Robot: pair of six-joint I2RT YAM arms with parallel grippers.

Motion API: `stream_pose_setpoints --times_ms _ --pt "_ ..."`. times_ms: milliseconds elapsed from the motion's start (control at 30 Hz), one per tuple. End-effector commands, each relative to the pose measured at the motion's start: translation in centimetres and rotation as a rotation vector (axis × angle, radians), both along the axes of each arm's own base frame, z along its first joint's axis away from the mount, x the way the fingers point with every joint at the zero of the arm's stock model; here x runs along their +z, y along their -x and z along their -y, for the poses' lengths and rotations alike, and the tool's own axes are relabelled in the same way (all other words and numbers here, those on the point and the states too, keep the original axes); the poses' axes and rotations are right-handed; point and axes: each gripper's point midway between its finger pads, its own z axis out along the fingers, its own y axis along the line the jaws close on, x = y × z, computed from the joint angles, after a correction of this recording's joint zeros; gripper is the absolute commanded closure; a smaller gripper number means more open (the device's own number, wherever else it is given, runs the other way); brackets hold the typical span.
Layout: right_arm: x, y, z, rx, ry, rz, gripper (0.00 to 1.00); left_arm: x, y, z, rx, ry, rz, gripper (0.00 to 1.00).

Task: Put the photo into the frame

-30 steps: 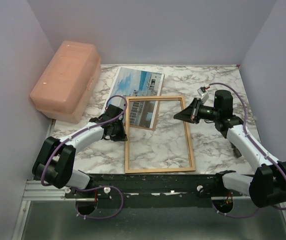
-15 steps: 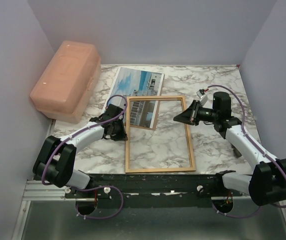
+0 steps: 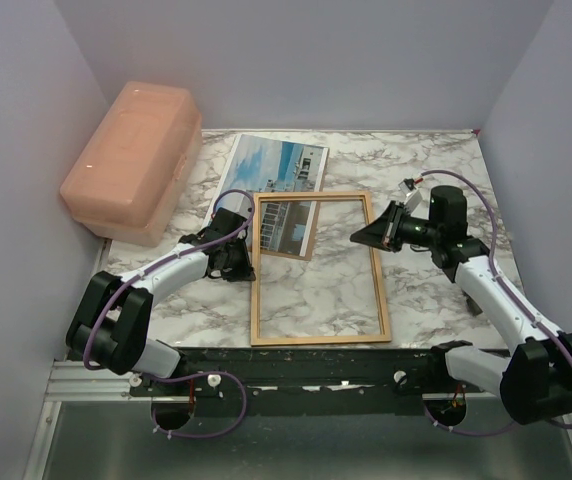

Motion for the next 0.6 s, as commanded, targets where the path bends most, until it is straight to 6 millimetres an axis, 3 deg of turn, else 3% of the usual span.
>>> stream_pose_setpoints --times_ms 0,233,567 --pt "0.0 0.3 0.3 -0.018 0.017 0.024 0.99 -2.2 1.1 -1.5 0.005 -0.081 -0.061 0.86" --pt "-0.7 0.5 -0.1 0.011 -0.003 -0.006 0.99 -2.5 1.1 -1.5 0.001 -0.084 -0.068 0.86" --pt "1.5 0.1 -0.7 0.032 -0.074 0.021 0.99 -2.8 1.2 -1.5 -0.003 -0.087 -0.078 0.88"
